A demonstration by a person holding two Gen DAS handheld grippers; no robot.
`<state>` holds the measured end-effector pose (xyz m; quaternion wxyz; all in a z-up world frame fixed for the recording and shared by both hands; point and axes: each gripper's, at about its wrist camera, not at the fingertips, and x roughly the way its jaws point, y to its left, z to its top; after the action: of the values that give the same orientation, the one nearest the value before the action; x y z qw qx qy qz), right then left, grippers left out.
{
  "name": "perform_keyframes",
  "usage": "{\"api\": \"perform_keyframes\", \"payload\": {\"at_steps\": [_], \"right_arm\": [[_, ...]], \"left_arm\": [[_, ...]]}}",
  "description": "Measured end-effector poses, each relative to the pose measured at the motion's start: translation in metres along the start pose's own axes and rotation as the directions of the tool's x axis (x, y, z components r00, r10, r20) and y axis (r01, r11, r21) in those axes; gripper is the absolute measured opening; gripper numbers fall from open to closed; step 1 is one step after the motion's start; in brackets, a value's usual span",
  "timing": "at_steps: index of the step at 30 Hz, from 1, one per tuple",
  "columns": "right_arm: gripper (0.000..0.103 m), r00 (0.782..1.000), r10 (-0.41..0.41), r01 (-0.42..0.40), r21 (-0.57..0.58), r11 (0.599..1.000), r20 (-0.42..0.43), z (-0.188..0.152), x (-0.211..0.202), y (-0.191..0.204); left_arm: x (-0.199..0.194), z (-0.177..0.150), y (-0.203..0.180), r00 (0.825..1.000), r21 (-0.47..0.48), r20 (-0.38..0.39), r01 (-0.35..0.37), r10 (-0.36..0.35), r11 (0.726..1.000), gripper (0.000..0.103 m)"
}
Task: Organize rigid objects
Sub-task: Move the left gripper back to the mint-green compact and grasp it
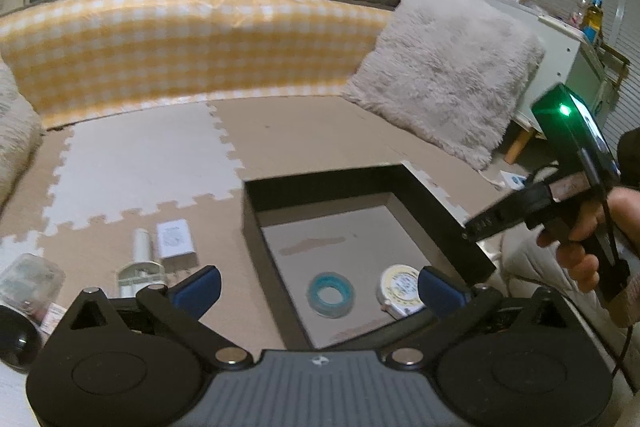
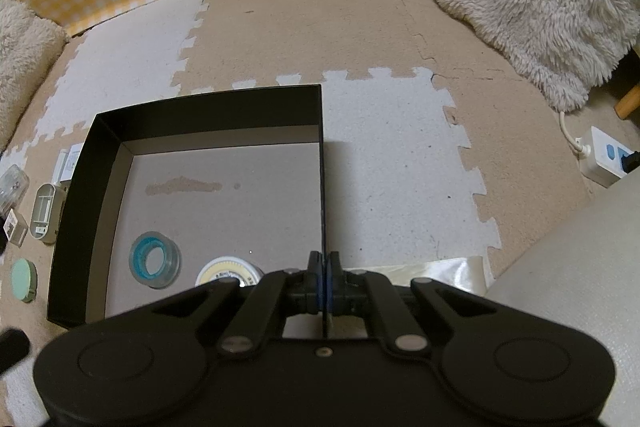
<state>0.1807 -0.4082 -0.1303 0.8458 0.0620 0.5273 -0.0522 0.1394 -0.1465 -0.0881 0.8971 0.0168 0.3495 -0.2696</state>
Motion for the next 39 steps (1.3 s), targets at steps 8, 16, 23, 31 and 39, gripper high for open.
{"api": "perform_keyframes", "payload": {"at_steps": [8, 16, 23, 31, 39], "right_arm": [[0.003, 1.000, 0.002, -0.002, -0.002, 1.000, 0.002, 0.000, 0.000, 0.000], [0.002, 1.000, 0.003, -0.003, -0.002, 1.000, 0.002, 0.000, 0.000, 0.000], [0.002, 1.000, 0.003, -0.003, -0.001, 1.000, 0.001, 0.000, 0.000, 0.000], [0.002, 1.000, 0.003, -0.003, 0.000, 1.000, 0.001, 0.000, 0.000, 0.000], [0.002, 1.000, 0.003, -0.003, 0.001, 1.000, 0.000, 0.000, 0.000, 0.000]], "left_arm": [[-0.018, 0.010, 0.036, 0.993, -0.066, 0.017, -0.114, 0.115, 0.991, 0.103], [-0.020, -0.001, 0.080, 0.965, -0.187, -0.060, -0.261, 0.255, 0.947, 0.103], [-0.008, -0.024, 0.107, 0.931, -0.233, -0.185, -0.353, 0.315, 0.906, 0.094], [0.010, -0.044, 0.109, 0.898, -0.186, -0.276, -0.399, 0.342, 0.898, 0.075], [0.019, -0.052, 0.111, 0.894, -0.208, -0.312, -0.395, 0.322, 0.895, 0.058]]}}
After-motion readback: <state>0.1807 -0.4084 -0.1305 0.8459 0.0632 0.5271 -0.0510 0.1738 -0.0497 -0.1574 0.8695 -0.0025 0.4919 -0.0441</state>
